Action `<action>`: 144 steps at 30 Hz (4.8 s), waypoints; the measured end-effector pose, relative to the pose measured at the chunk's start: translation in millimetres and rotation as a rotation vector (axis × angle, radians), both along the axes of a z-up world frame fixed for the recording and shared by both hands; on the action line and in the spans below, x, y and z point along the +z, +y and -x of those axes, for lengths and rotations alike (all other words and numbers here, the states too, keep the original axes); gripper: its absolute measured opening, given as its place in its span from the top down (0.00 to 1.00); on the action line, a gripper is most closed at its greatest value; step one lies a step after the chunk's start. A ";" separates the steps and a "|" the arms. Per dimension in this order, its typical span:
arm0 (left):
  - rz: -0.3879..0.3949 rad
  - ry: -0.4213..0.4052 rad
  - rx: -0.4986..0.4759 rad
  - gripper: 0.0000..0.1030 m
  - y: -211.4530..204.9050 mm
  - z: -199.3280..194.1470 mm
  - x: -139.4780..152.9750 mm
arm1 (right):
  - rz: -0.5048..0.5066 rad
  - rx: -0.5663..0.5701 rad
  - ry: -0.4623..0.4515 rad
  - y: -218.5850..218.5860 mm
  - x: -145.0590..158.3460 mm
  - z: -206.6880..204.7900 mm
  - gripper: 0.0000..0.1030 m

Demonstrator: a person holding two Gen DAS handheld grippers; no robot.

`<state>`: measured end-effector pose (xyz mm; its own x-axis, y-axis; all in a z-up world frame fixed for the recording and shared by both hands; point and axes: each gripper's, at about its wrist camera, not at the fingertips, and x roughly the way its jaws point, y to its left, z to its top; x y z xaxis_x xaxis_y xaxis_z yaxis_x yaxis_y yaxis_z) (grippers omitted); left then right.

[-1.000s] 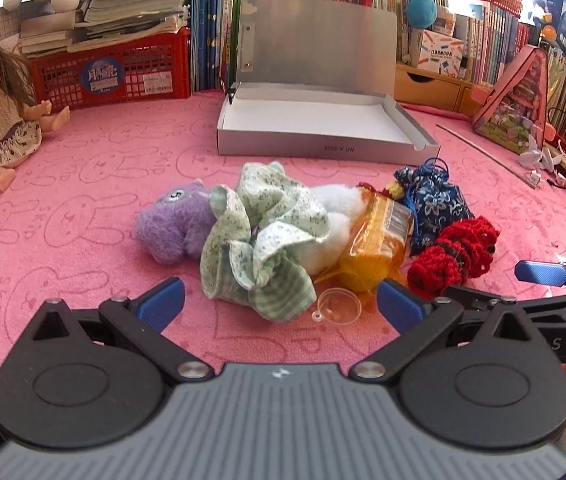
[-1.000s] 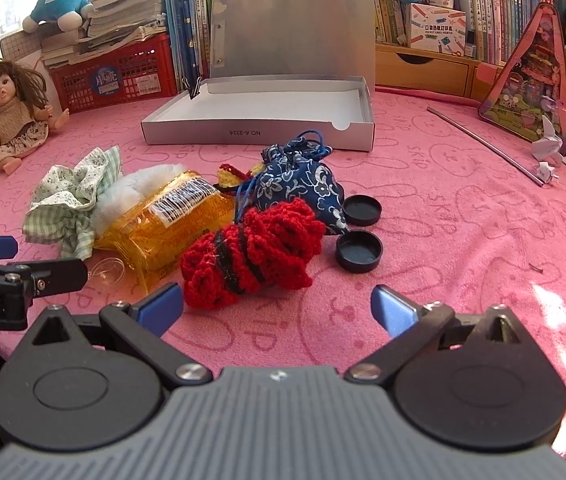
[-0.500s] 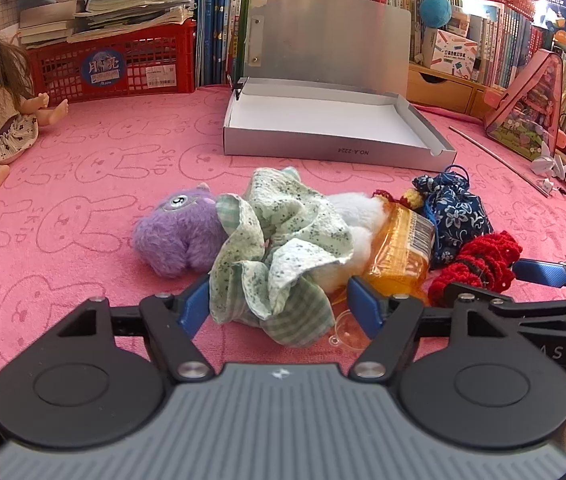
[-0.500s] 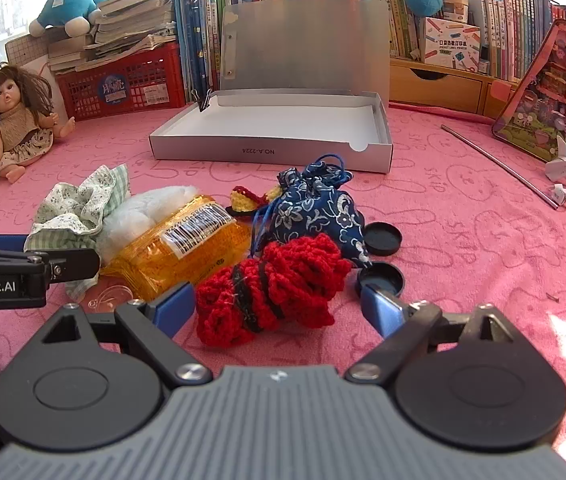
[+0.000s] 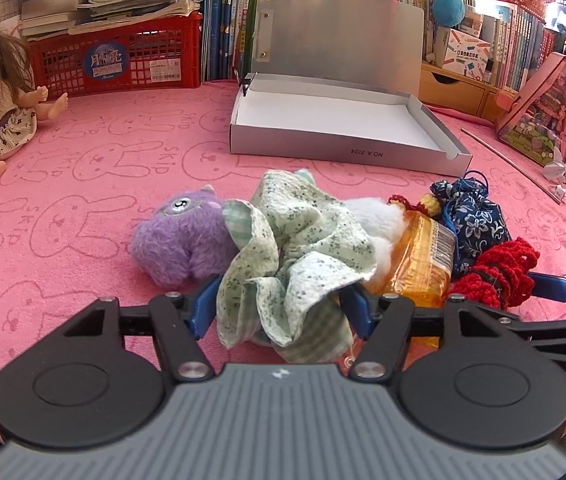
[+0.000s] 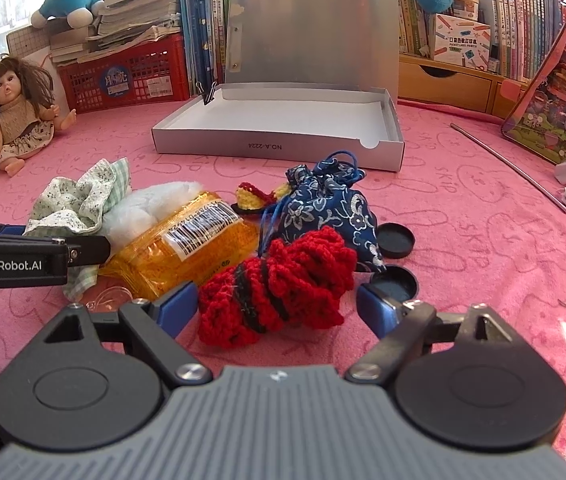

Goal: Organize objects
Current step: 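Grasp the green gingham cloth with the left tool while the right tool grasps the red crocheted item, then carry the gingham cloth with the left tool while the right tool carries the red crochet into the white box, then open both tools and withdraw them from the white box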

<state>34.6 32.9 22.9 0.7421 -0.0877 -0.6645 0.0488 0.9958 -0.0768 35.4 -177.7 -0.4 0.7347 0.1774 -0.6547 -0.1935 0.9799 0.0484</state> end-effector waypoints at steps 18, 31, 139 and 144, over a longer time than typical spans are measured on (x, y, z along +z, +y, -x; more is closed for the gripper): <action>0.018 -0.034 0.013 0.65 -1.2 1.7 4.3 | -0.017 0.018 0.010 3.8 0.3 2.6 0.34; 0.049 -0.111 0.029 0.74 3.9 20.1 29.6 | -0.041 -0.010 -0.016 -8.6 14.6 7.6 0.37; -0.087 -0.147 -0.065 0.20 -18.6 -180.7 64.6 | -0.119 0.024 -0.026 -60.3 50.8 -182.2 0.01; -0.065 -0.175 -0.056 0.19 -5.6 -143.1 64.9 | -0.122 0.042 -0.055 -64.8 52.6 -151.1 0.00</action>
<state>177.7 27.3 87.8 0.8422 -0.0932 -0.5311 0.1115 0.9938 0.0023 186.5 -242.5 52.2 0.7589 0.2846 -0.5857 -0.2401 0.9584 0.1546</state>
